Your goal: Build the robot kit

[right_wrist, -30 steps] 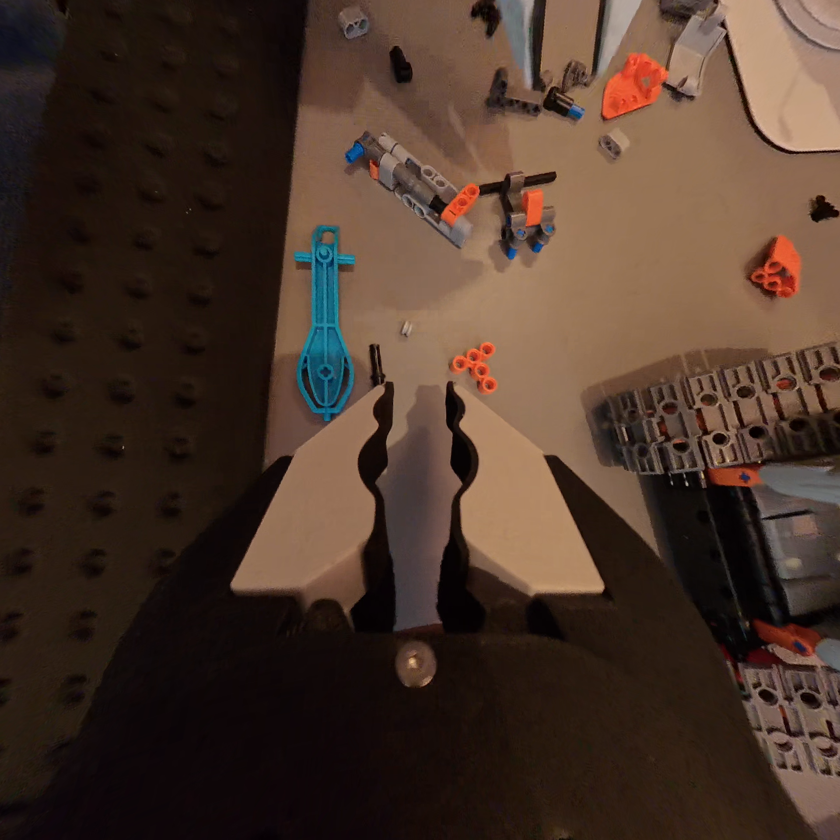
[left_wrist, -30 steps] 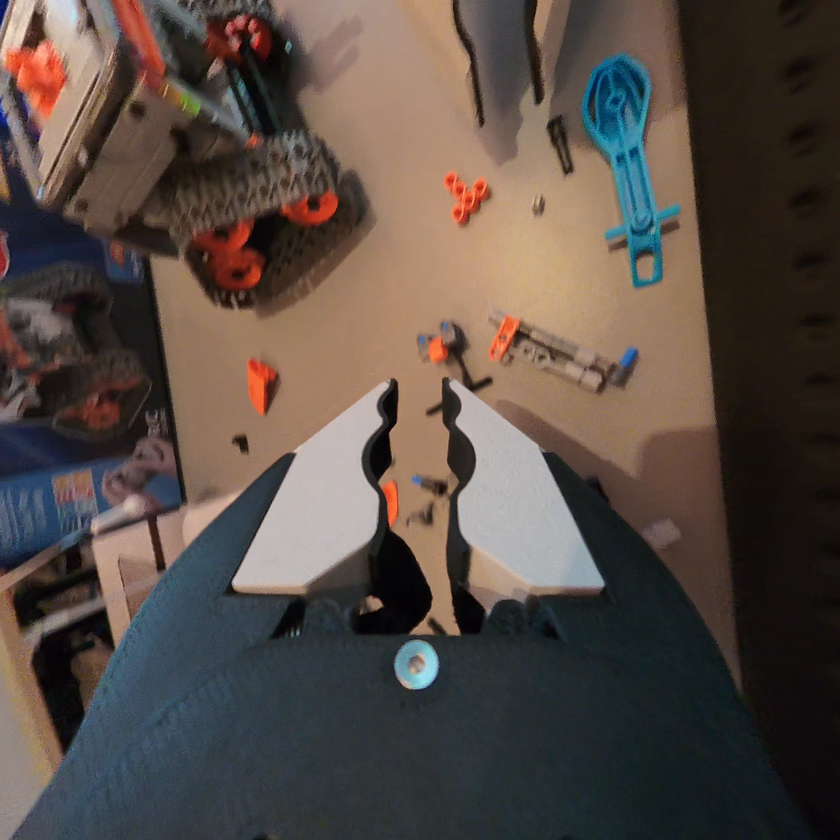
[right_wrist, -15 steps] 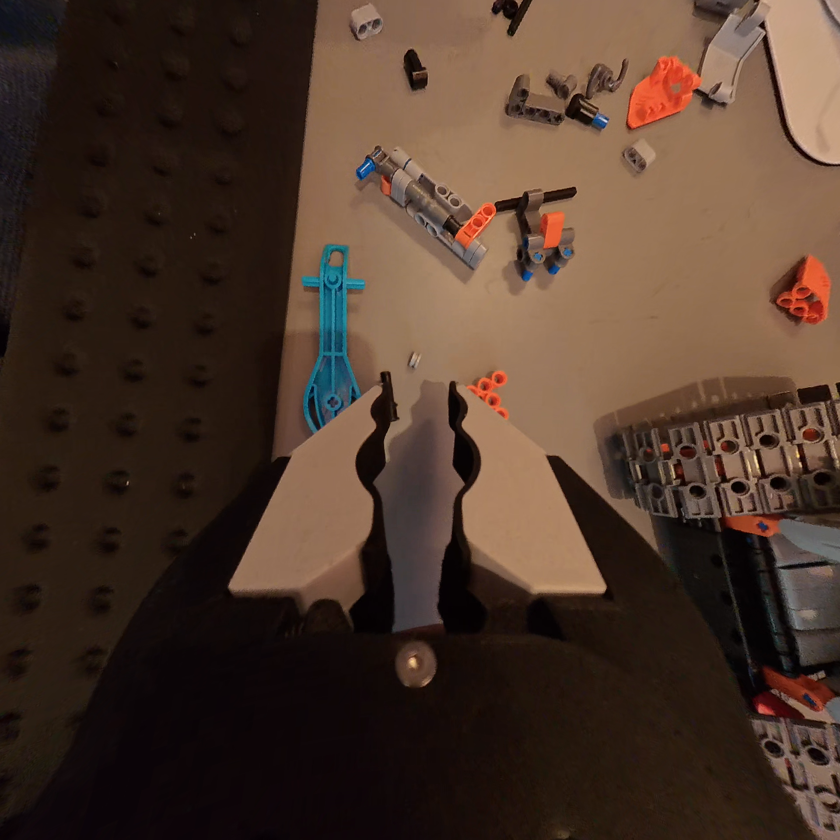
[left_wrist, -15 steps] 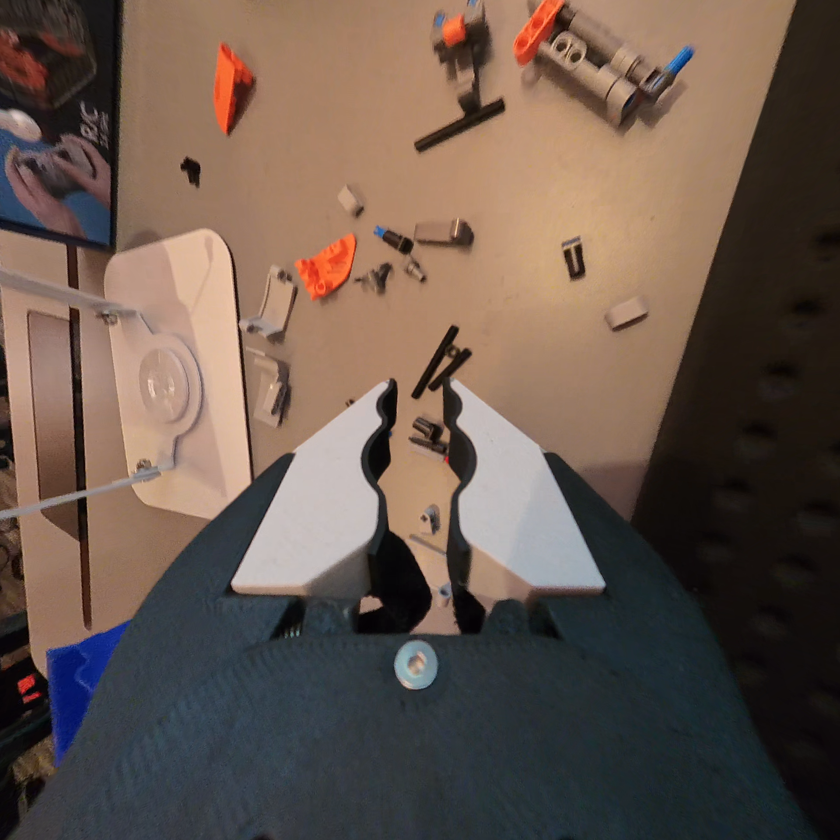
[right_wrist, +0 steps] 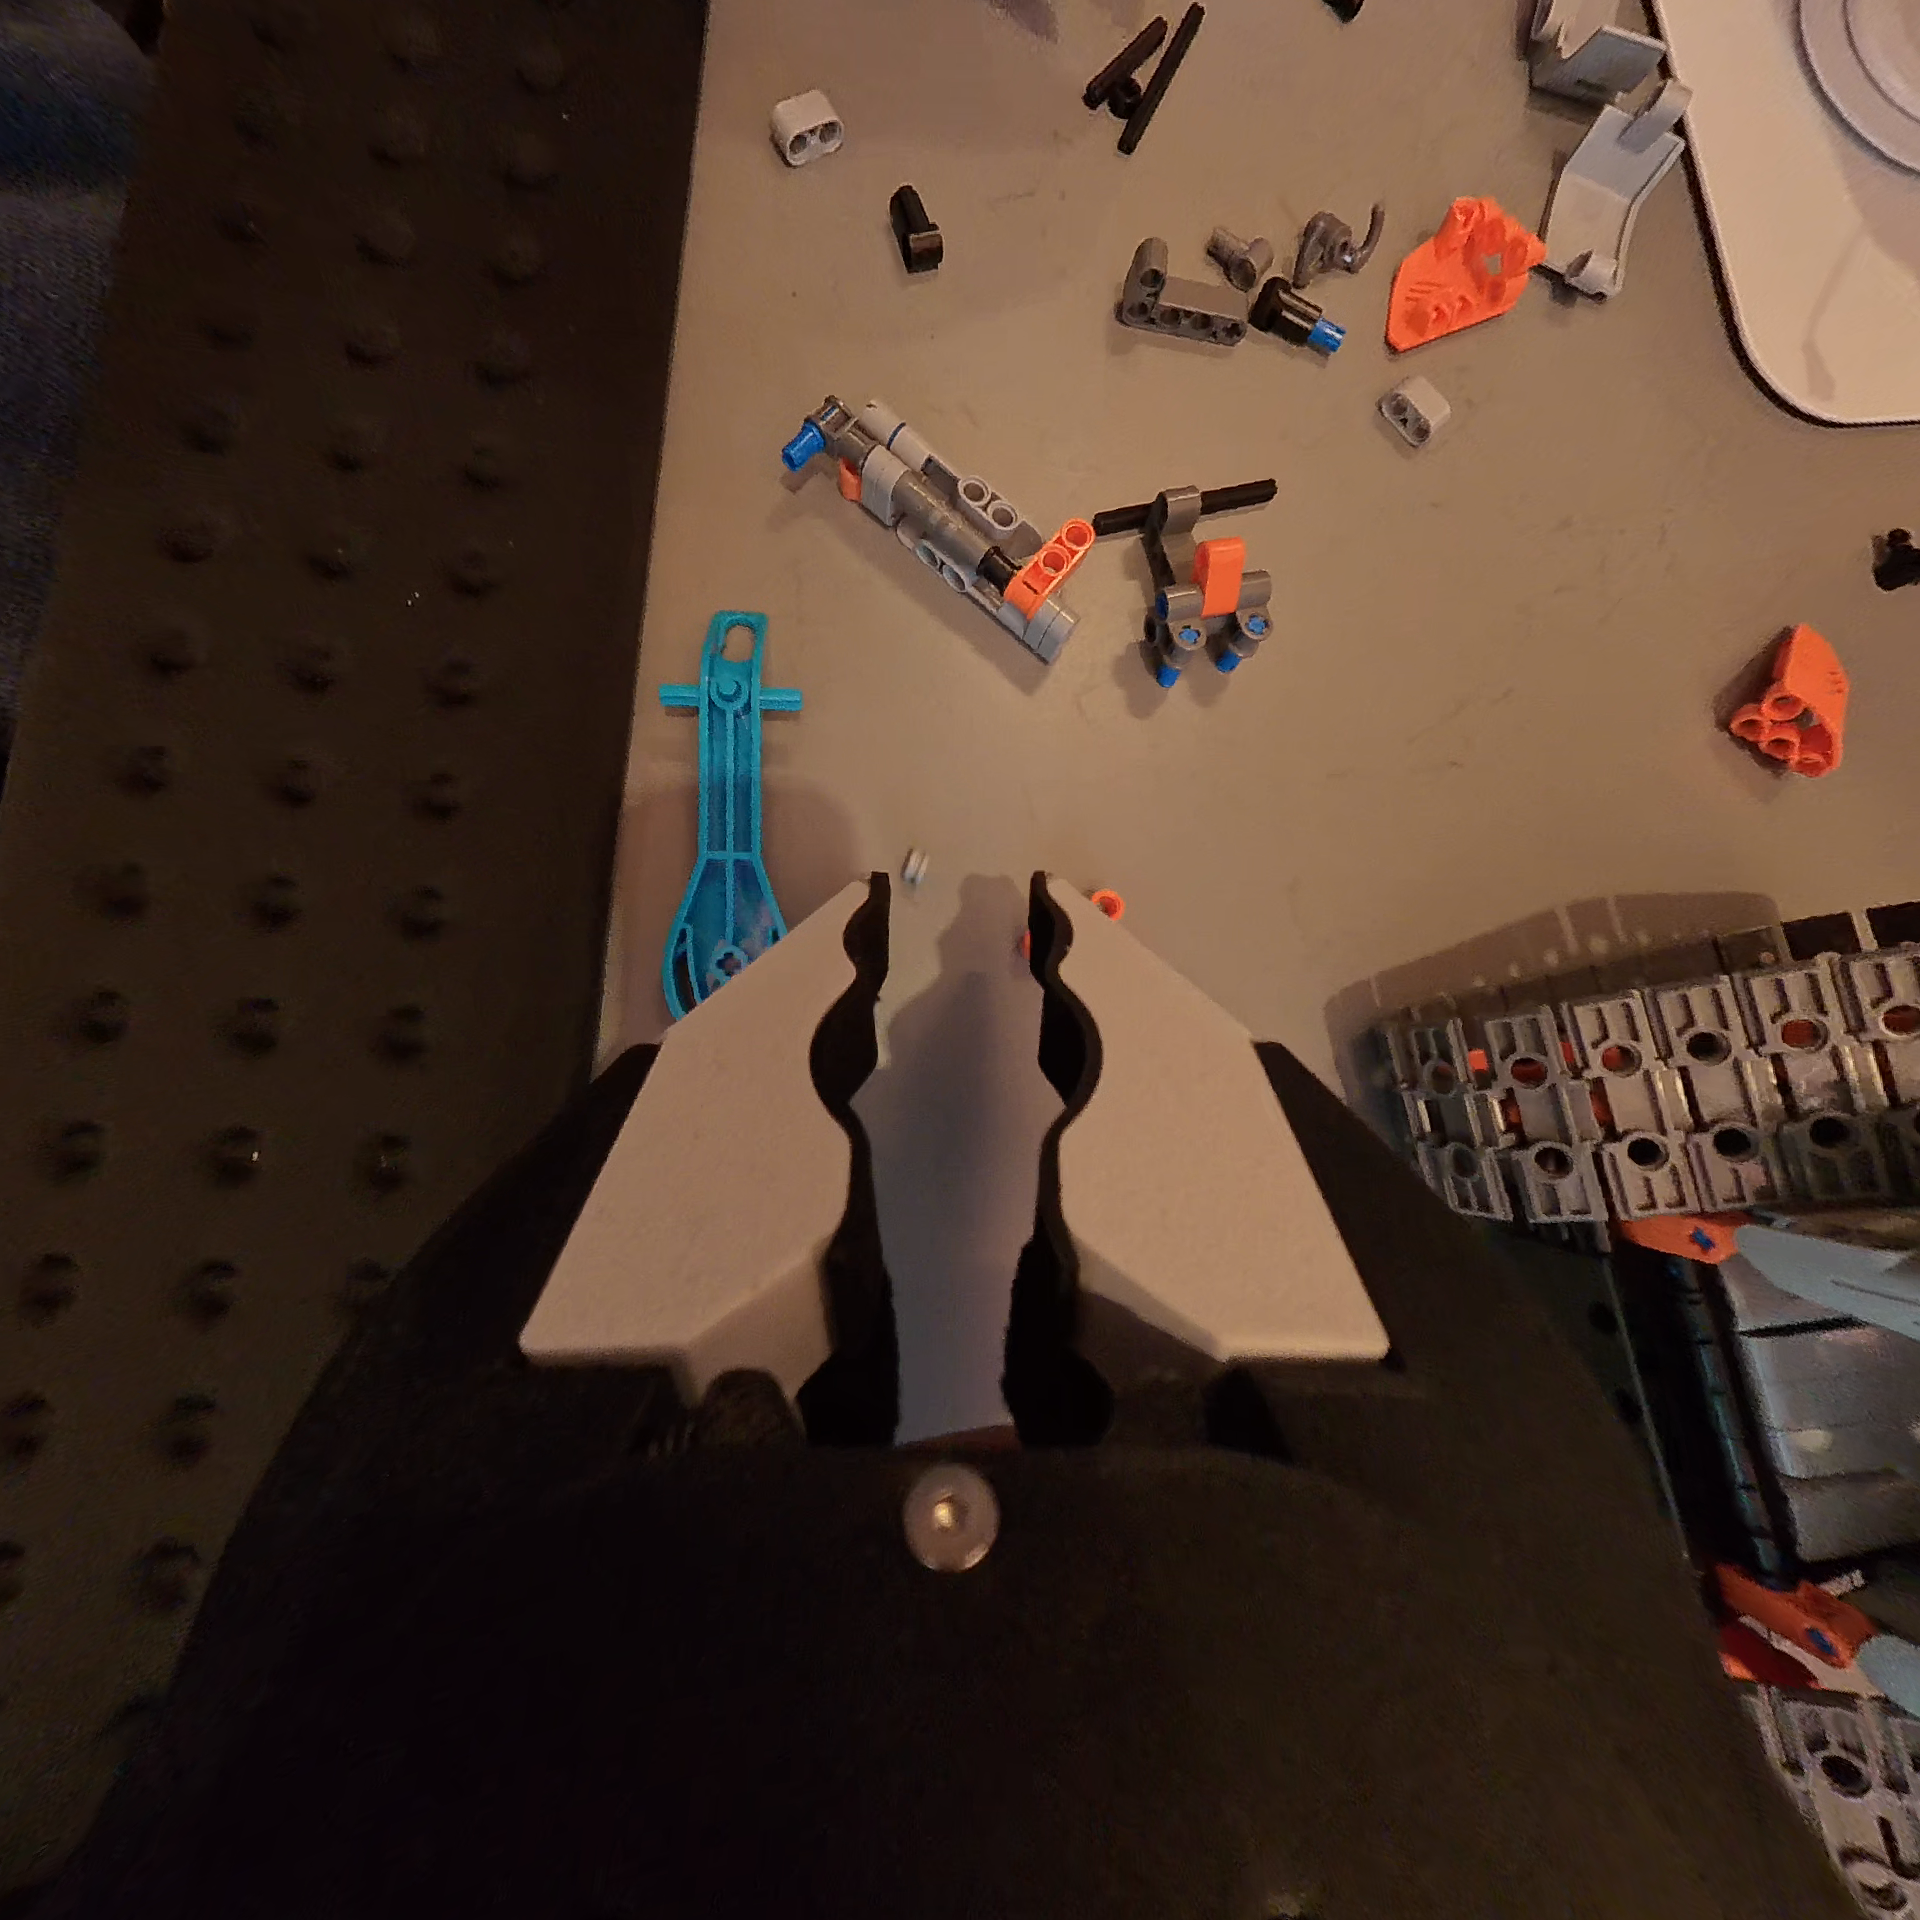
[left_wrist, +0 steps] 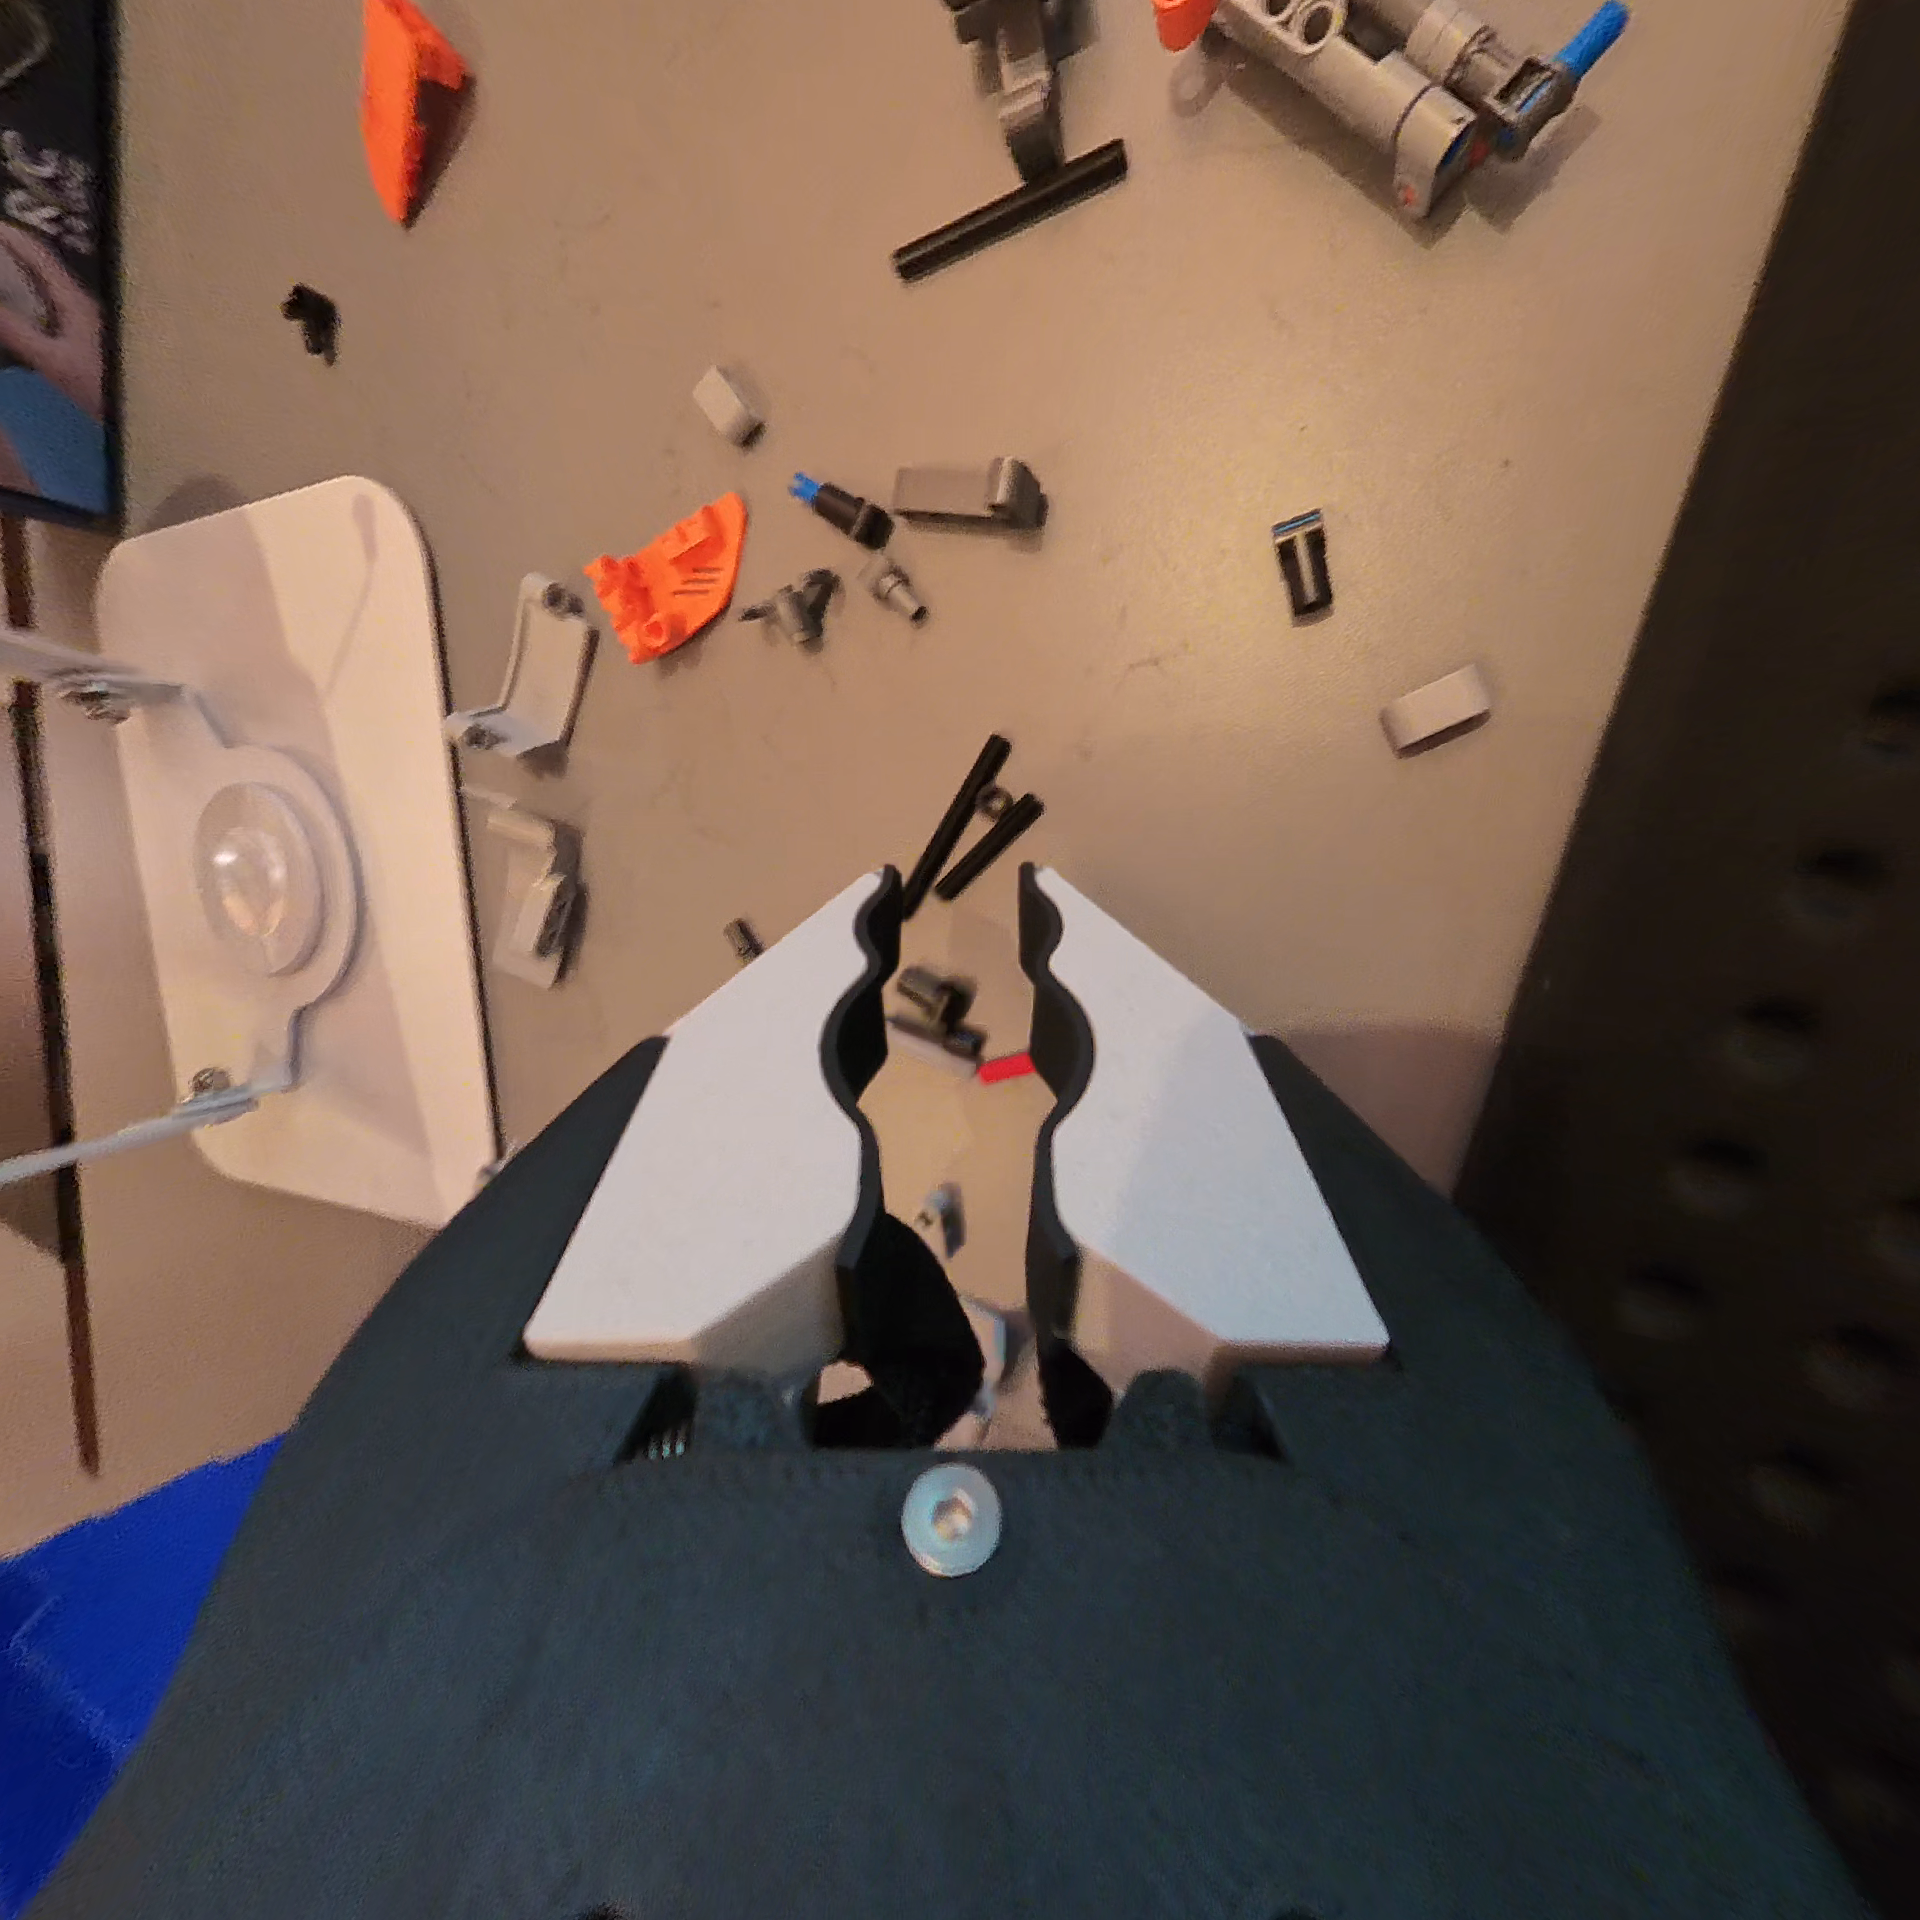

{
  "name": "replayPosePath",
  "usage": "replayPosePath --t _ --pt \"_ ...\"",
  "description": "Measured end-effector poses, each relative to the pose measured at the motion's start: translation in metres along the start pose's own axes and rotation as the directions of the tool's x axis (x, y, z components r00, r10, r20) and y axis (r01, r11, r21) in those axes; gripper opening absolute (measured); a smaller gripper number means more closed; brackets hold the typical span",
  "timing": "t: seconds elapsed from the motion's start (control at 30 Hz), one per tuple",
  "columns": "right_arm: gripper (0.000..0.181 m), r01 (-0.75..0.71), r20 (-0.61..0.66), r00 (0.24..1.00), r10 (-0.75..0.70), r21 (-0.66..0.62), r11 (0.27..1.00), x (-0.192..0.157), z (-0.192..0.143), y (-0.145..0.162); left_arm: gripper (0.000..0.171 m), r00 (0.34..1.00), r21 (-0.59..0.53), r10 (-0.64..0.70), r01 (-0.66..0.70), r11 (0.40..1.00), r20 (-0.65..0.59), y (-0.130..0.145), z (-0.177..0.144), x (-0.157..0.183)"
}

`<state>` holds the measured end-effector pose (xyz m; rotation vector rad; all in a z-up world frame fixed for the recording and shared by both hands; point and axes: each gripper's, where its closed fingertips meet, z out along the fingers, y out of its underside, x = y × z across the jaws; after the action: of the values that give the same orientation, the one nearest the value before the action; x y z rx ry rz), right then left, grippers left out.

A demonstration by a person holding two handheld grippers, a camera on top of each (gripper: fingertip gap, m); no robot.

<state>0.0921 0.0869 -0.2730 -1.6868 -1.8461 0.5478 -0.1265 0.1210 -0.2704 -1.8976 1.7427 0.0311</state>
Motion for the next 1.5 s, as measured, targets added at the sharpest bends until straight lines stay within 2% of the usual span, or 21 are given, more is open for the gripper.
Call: replayPosePath --t 0.13,0.27,0.47,0.57,0.63,0.7,0.8,0.9,1.0,1.07,1.2,1.27,1.33,1.5 --pt "0.024 -0.004 -0.012 1.000 0.005 0.029 1.000 0.004 -0.004 -0.002 0.020 0.997 0.021 -0.045 0.043 0.999 0.070 0.005 -0.026 -0.021" --pt "0.024 -0.007 -0.032 0.999 0.009 0.056 0.998 0.008 -0.009 -0.003 0.020 0.985 -0.030 -0.059 0.064 0.997 0.162 0.023 -0.054 -0.043" --pt "0.025 -0.023 -0.047 0.999 0.028 0.097 0.995 0.012 -0.016 -0.002 0.018 0.931 -0.089 -0.096 0.135 0.987 0.351 0.062 -0.127 -0.082" --pt "0.025 -0.008 -0.057 0.998 0.014 0.105 0.994 0.013 -0.018 -0.010 0.017 0.928 -0.026 -0.135 0.153 0.988 0.348 0.062 -0.148 -0.088" --pt "0.025 0.008 -0.063 0.998 -0.001 0.106 0.994 0.013 -0.017 -0.017 0.016 0.958 0.048 -0.155 0.148 0.988 0.241 0.042 -0.129 -0.075" --pt "0.025 0.017 -0.067 0.998 -0.010 0.108 0.994 0.012 -0.016 -0.023 0.017 0.982 0.040 -0.132 0.128 0.991 0.137 0.027 -0.090 -0.056" --pt "0.025 0.023 -0.068 0.998 -0.017 0.102 0.995 0.010 -0.013 -0.026 0.021 0.991 0.018 -0.117 0.117 0.993 0.068 0.017 -0.031 -0.045" --pt "0.025 0.020 -0.067 0.998 -0.013 0.107 0.994 0.008 -0.012 -0.028 0.022 0.978 0.032 -0.207 0.207 0.978 -0.006 0.018 0.001 -0.049" --pt "0.025 0.021 -0.064 0.998 -0.014 0.113 0.993 0.008 -0.011 -0.028 0.022 0.959 0.001 -0.279 0.279 0.960 -0.058 0.027 0.015 -0.049" --pt "0.025 0.021 -0.059 0.998 -0.014 0.117 0.993 0.008 -0.011 -0.028 0.022 0.949 -0.022 -0.313 0.312 0.950 -0.035 0.033 0.020 -0.056" --pt "0.025 0.018 -0.054 0.998 -0.011 0.123 0.992 0.009 -0.011 -0.025 0.020 0.926 -0.053 -0.369 0.365 0.929 -0.079 0.039 0.031 -0.054" --pt "0.025 0.015 -0.054 0.999 -0.009 0.129 0.992 0.009 -0.012 -0.024 0.017 0.915 -0.041 -0.385 0.383 0.923 -0.119 0.037 0.034 -0.050" --pt "0.025 0.014 -0.055 0.998 -0.006 0.133 0.991 0.010 -0.013 -0.023 0.003 0.911 -0.037 -0.394 0.393 0.919 -0.123 0.037 0.036 -0.051" --pt "0.023 0.013 -0.067 0.998 -0.002 0.153 0.988 0.012 -0.016 -0.026 0.003 0.918 -0.013 -0.379 0.380 0.925 -0.113 0.034 0.037 -0.053"
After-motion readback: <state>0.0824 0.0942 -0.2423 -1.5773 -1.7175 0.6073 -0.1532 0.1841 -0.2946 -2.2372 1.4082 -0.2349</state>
